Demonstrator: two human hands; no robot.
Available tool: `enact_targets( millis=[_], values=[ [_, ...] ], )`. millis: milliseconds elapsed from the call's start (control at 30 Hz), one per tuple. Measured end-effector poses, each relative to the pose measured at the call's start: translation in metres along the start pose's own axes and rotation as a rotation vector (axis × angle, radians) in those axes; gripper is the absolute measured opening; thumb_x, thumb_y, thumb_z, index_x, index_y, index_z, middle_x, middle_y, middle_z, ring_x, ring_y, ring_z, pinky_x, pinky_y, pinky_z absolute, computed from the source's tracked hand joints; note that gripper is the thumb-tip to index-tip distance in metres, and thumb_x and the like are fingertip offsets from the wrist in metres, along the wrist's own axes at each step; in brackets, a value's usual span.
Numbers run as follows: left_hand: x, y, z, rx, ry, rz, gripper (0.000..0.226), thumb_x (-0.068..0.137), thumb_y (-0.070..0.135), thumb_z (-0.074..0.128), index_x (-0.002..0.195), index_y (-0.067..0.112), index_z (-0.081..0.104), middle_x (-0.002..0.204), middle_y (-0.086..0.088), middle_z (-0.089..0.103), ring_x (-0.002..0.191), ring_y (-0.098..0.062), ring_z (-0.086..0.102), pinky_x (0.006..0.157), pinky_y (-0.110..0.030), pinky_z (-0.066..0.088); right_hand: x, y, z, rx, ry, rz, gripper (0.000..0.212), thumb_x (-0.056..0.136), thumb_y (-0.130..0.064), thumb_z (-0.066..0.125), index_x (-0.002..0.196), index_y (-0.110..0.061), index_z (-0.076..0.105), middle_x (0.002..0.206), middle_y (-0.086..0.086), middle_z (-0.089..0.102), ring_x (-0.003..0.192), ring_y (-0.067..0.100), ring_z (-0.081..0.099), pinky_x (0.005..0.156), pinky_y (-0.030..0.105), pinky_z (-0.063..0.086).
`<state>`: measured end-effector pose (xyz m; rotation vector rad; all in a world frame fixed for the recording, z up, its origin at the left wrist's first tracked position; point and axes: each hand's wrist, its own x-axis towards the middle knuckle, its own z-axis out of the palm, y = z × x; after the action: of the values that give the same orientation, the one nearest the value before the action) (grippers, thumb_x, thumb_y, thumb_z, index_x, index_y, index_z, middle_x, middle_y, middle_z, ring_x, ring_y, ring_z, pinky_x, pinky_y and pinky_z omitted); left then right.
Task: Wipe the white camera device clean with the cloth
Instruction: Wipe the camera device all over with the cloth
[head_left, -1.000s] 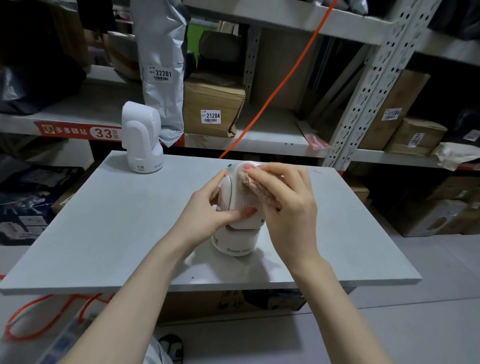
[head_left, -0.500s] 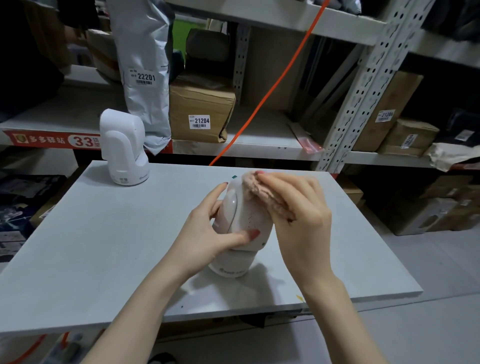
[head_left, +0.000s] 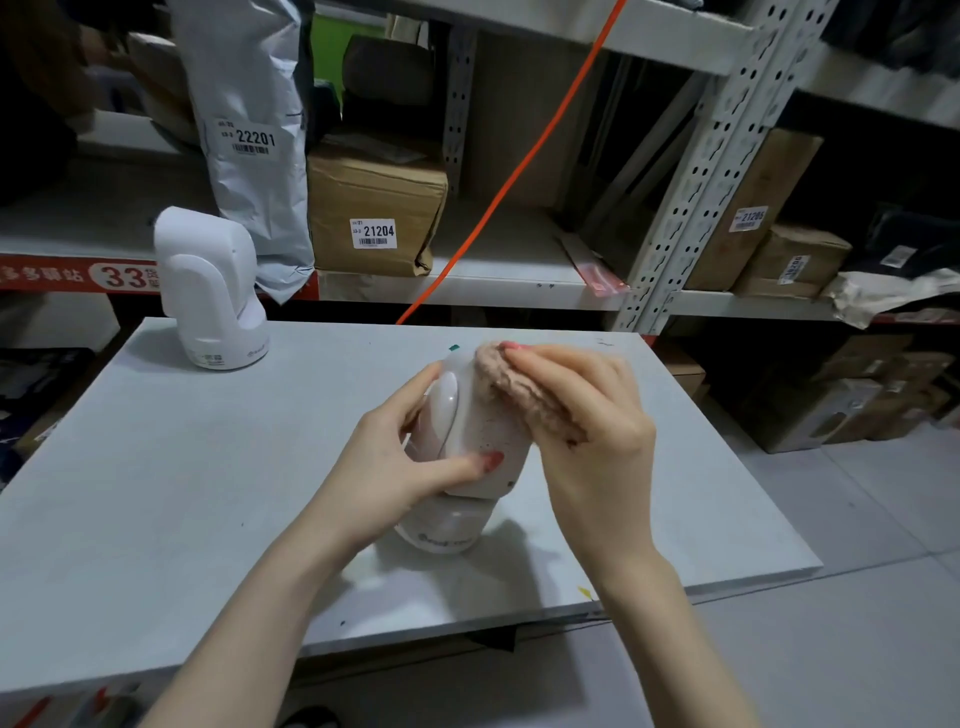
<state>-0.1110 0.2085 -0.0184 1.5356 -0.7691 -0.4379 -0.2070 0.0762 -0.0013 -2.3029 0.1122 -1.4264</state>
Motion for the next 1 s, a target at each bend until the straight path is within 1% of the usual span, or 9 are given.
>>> enact_targets(
  millis=[100,200,300,467,633,733,867,933,1000],
  values=[
    [-0.001,-0.003,-0.003,-0.018,0.059,-0.050,0.104,0.055,0.034,0.090,0.141,0.050,0.034,0.106,0.029,0.063,0.108,0.015,0.054,0.094,-0.019,0.043,-0.015,-0.003,0.004,0.010,-0.028,-0.061,0.022,0.084,-0.012,0.073,0.106,-0.013,0.074,0.102,-0.001,0.070,0.093,0.023,0.060,0.080,0.022,0.048],
    [-0.003,-0.002,-0.007,0.027,0.006,-0.013,0.105,0.061,0.038,0.088,0.136,0.067,0.022,0.113,0.027,0.064,0.113,0.004,0.057,0.099,-0.025,0.044,-0.018,-0.006,0.004,-0.022,-0.028,-0.115,0.022,0.085,-0.012,0.073,0.107,-0.013,0.074,0.101,-0.001,0.070,0.091,0.023,0.060,0.078,0.023,0.049],
    [-0.008,0.002,-0.007,0.058,-0.044,0.009,0.096,0.058,0.041,0.080,0.131,0.072,0.026,0.137,0.023,0.052,0.124,-0.005,0.052,0.110,-0.039,0.038,-0.009,-0.007,0.001,-0.025,0.000,-0.054,0.023,0.086,-0.012,0.071,0.109,-0.015,0.073,0.102,-0.004,0.069,0.093,0.021,0.058,0.081,0.019,0.046],
    [-0.012,0.000,-0.010,0.034,-0.058,0.015,0.088,0.057,0.043,0.082,0.130,0.065,0.038,0.134,0.019,0.056,0.123,-0.012,0.054,0.108,-0.042,0.041,-0.013,-0.012,0.000,0.021,0.016,-0.021,0.023,0.087,-0.018,0.066,0.110,-0.016,0.072,0.103,-0.005,0.068,0.096,0.019,0.057,0.083,0.017,0.045],
    [-0.010,-0.001,-0.016,-0.024,-0.057,0.012,0.087,0.057,0.038,0.082,0.131,0.062,0.041,0.134,0.012,0.058,0.121,-0.015,0.057,0.102,-0.043,0.048,-0.029,-0.009,-0.004,0.007,-0.037,-0.087,0.022,0.087,-0.016,0.069,0.109,-0.015,0.073,0.103,-0.001,0.069,0.093,0.022,0.060,0.078,0.025,0.050],
    [-0.009,-0.003,-0.015,-0.024,-0.090,0.022,0.088,0.057,0.034,0.082,0.131,0.061,0.042,0.129,0.009,0.062,0.119,-0.015,0.059,0.101,-0.037,0.049,-0.029,-0.008,-0.008,-0.010,-0.041,-0.088,0.023,0.086,-0.014,0.072,0.109,-0.015,0.073,0.103,-0.001,0.070,0.093,0.023,0.060,0.077,0.026,0.051],
    [-0.009,-0.003,-0.014,-0.017,-0.103,0.017,0.086,0.055,0.038,0.082,0.128,0.062,0.044,0.126,0.012,0.064,0.115,-0.010,0.060,0.090,-0.022,0.051,-0.024,-0.007,-0.013,0.036,-0.039,-0.002,0.025,0.088,-0.017,0.064,0.113,-0.015,0.071,0.105,-0.002,0.068,0.098,0.020,0.058,0.082,0.023,0.048],
    [-0.008,-0.001,-0.013,-0.066,-0.085,-0.005,0.075,0.062,0.043,0.081,0.127,0.061,0.048,0.127,0.016,0.063,0.117,-0.008,0.059,0.097,-0.028,0.049,-0.026,-0.008,-0.012,0.051,-0.036,0.020,0.026,0.089,-0.019,0.062,0.114,-0.016,0.070,0.106,-0.003,0.067,0.099,0.019,0.057,0.081,0.024,0.049],
    [-0.006,0.002,-0.012,-0.137,-0.056,-0.025,0.054,0.077,0.053,0.070,0.128,0.054,0.052,0.124,0.024,0.063,0.118,-0.002,0.057,0.103,-0.031,0.044,-0.027,-0.009,-0.011,0.072,-0.031,0.025,0.026,0.089,-0.020,0.061,0.113,-0.016,0.070,0.106,-0.004,0.067,0.099,0.019,0.057,0.080,0.026,0.049]
  ],
)
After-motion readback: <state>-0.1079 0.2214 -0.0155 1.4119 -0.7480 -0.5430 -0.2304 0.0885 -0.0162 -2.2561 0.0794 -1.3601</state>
